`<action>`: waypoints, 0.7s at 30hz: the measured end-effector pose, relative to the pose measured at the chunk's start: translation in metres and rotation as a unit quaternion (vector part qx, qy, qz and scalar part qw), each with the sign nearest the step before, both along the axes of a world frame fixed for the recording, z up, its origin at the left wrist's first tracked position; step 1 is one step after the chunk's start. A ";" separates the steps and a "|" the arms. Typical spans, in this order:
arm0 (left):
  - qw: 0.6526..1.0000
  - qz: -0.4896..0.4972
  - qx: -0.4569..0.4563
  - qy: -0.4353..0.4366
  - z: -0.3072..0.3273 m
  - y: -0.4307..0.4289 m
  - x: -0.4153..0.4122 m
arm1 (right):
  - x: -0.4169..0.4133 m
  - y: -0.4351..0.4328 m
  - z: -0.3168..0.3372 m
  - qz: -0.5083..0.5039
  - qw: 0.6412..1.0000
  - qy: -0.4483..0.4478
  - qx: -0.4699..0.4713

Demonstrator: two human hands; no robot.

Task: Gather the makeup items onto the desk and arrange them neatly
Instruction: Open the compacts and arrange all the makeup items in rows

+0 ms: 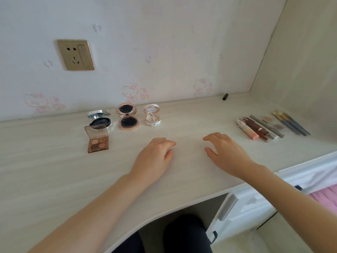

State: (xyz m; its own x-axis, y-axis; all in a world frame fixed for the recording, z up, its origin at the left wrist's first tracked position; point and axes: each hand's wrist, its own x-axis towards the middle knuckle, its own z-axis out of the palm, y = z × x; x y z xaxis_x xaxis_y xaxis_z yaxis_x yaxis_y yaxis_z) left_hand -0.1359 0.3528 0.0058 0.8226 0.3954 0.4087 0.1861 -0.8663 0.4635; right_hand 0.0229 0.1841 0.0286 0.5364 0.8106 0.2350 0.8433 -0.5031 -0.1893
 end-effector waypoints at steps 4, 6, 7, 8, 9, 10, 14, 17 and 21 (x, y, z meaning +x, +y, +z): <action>0.999 -0.049 -0.002 0.008 0.003 -0.031 0.049 | 0.028 -0.044 0.006 -0.049 0.999 0.003 0.010; 0.998 -0.066 -0.005 0.010 0.004 -0.044 0.074 | 0.042 -0.061 0.008 -0.070 0.997 -0.002 0.015; 0.997 -0.074 -0.006 0.009 0.005 -0.050 0.086 | 0.049 -0.069 0.008 -0.082 0.997 -0.006 0.015; 0.997 -0.080 -0.007 0.006 0.006 -0.055 0.099 | 0.056 -0.076 0.008 -0.093 0.996 -0.007 0.016; 0.996 -0.086 -0.008 0.003 0.007 -0.061 0.112 | 0.064 -0.082 0.008 -0.103 0.995 -0.006 0.018; 0.996 -0.091 -0.009 -0.001 0.007 -0.066 0.124 | 0.072 -0.089 0.008 -0.111 0.994 -0.005 0.022; 0.994 -0.107 -0.023 -0.014 0.010 -0.083 0.174 | 0.106 -0.109 0.007 -0.131 0.991 -0.005 0.030; 0.992 -0.122 -0.029 -0.025 0.012 -0.093 0.209 | 0.136 -0.117 0.006 -0.143 0.989 -0.005 0.046; 0.989 -0.139 -0.029 -0.035 0.015 -0.101 0.253 | 0.175 -0.122 0.009 -0.189 0.981 0.013 0.045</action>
State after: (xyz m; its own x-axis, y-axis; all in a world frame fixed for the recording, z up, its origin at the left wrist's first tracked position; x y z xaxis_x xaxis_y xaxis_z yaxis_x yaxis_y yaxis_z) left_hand 0.1175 0.2516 0.0213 0.8732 0.1835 0.4516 -0.0892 -0.8507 0.5181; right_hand 0.1979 0.0621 0.0377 0.8010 0.5299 0.2787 0.5946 -0.7584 -0.2669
